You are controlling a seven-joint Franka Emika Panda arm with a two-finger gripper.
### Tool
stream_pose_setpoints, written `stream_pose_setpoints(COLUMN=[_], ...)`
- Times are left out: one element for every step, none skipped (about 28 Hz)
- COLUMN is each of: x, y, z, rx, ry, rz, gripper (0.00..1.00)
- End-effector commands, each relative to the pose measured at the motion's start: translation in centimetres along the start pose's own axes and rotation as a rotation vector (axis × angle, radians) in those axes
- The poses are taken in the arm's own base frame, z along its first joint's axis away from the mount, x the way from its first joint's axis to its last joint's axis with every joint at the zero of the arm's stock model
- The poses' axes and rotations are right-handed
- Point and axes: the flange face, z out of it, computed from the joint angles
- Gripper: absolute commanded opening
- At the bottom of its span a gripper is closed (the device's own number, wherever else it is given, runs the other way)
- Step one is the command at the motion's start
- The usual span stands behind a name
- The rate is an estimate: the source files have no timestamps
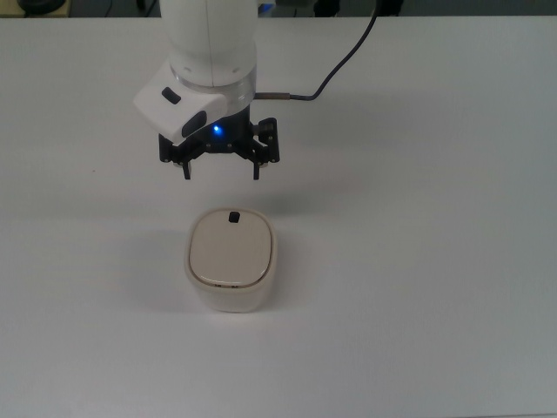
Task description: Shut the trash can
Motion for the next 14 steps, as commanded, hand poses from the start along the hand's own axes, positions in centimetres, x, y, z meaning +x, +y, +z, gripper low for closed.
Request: stream_pose_setpoints(x=[-0.64, -0.68, -0.71, -0.71, -0.71, -0.72, -0.71, -0.71, -0.69, -0.69, -0.70, -0.70, -0.63, -0.58], y=[-0.11, -0.12, -0.12, -0.12, -0.12, -0.11, -0.11, -0.02, 0.17, 0.26, 0.26, 0.33, 0.43, 0.43], z=[-0.45, -0.31, -0.23, -0.23, -0.23, -0.22, -0.23, -0.23, -0.12, -0.11, -0.22, -0.05, 0.08, 0.05], rx=[-0.013, -0.013, -0.013, -0.013, -0.013, -0.015, -0.015, -0.015, -0.016, -0.017, -0.017, -0.014, -0.014, -0.014], ry=[-0.021, -0.024, -0.026, -0.026, -0.026, -0.028, -0.026, -0.026, -0.028, -0.028, -0.026, -0.028, -0.028, -0.028], rz=[-0.033, -0.037, -0.044, -0.044, -0.044, -0.044, -0.046, -0.044, -0.043, -0.042, -0.043, -0.041, -0.038, -0.039], gripper=[1.00, 1.00, 1.00, 1.00, 1.00, 1.00, 1.00, 1.00, 1.00, 1.00, 1.00, 1.00, 1.00, 1.00])
